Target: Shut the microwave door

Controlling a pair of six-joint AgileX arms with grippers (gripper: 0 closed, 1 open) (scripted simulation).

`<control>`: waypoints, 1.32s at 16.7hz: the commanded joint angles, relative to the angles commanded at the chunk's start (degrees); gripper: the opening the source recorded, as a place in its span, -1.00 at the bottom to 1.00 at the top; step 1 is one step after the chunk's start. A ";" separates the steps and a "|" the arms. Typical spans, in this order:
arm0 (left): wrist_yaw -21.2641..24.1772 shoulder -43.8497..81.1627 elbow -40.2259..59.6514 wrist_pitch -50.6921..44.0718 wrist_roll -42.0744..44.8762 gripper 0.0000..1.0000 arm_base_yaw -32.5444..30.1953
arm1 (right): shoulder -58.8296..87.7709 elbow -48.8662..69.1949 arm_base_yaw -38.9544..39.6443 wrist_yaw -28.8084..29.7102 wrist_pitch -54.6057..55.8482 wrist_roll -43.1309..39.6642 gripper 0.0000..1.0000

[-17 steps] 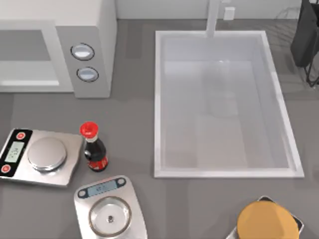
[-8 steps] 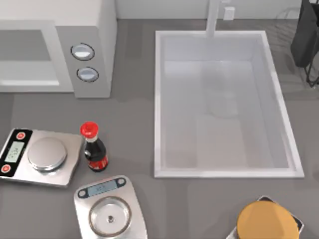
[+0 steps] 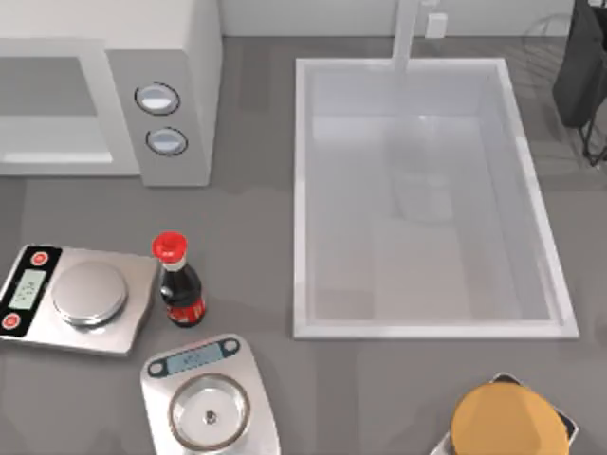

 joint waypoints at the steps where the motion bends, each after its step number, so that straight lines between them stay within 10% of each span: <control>1: -0.36 5.20 3.90 -2.56 2.92 -1.00 0.84 | 0.00 0.00 0.00 0.00 0.00 0.00 1.00; 11: -7.29 55.79 40.94 -27.38 30.92 -1.00 5.46 | 0.00 0.00 0.00 0.00 0.00 0.00 1.00; 22: -9.36 63.90 46.87 -31.09 36.21 -1.00 5.29 | 0.00 0.00 0.00 0.00 0.00 0.00 1.00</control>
